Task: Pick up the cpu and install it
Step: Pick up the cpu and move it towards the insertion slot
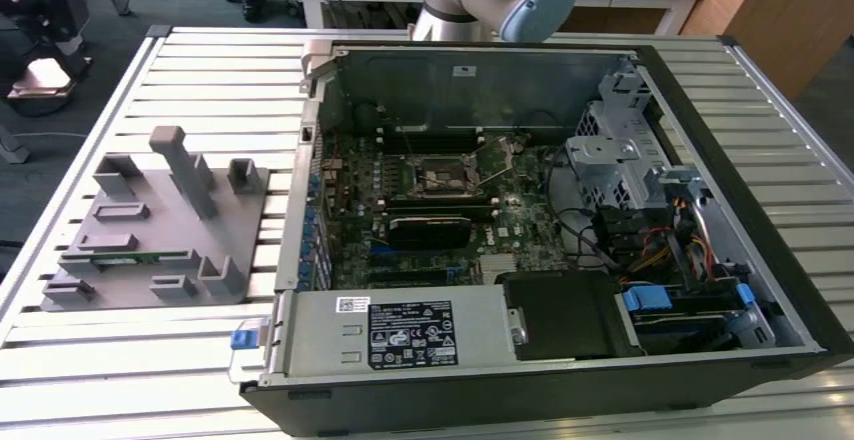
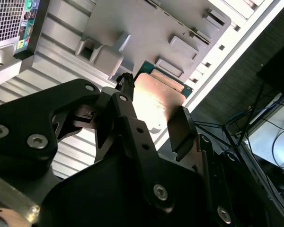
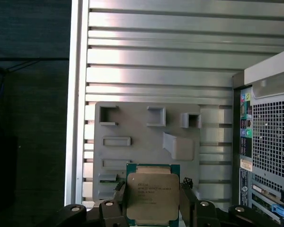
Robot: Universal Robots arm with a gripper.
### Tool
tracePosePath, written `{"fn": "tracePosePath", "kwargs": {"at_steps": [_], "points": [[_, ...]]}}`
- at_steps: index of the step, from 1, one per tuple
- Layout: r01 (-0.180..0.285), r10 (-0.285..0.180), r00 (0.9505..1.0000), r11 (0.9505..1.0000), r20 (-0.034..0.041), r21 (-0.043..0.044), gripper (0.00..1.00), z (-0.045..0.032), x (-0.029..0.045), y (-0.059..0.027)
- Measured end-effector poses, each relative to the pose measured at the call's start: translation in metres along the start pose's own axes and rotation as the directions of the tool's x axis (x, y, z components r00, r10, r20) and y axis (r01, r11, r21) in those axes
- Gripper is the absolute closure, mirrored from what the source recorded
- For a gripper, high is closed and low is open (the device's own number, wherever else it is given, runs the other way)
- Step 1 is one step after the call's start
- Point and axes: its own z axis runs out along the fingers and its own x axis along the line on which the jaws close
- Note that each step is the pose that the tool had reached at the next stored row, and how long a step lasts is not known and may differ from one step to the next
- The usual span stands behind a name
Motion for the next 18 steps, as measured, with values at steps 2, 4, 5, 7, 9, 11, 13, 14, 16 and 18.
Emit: {"fn": "tracePosePath", "kwargs": {"at_steps": [2, 4, 5, 7, 9, 11, 13, 14, 16, 18], "points": [[0.000, 0.000, 1.0000, 1.0000, -0.0001, 0.0000, 0.47, 0.0001, -0.0026, 0.0000], [0.000, 0.000, 1.0000, 1.0000, 0.0000, -0.0001, 0.47, 0.0003, -0.0051, -0.0001], [0.000, 0.000, 1.0000, 1.0000, 0.0000, 0.0000, 0.47, 0.0003, -0.0065, -0.0001], [0.000, 0.000, 1.0000, 1.0000, 0.0000, 0.0000, 0.47, 0.0005, -0.0091, -0.0001], [0.000, 0.000, 1.0000, 1.0000, -0.0001, 0.0000, 0.47, 0.0005, -0.0116, -0.0001], [0.000, 0.000, 1.0000, 1.0000, 0.0000, 0.0000, 0.47, 0.0007, -0.0137, -0.0002], [0.000, 0.000, 1.0000, 1.0000, 0.0000, 0.0000, 0.47, 0.0008, -0.0160, -0.0002], [0.000, 0.000, 1.0000, 1.0000, 0.0000, 0.0000, 0.47, 0.0009, -0.0171, -0.0002], [0.000, 0.000, 1.0000, 1.0000, 0.0000, 0.0000, 0.47, 0.0010, -0.0198, -0.0002], [0.000, 0.000, 1.0000, 1.0000, 0.0001, -0.0001, 0.47, 0.0011, -0.0226, -0.0002]]}}
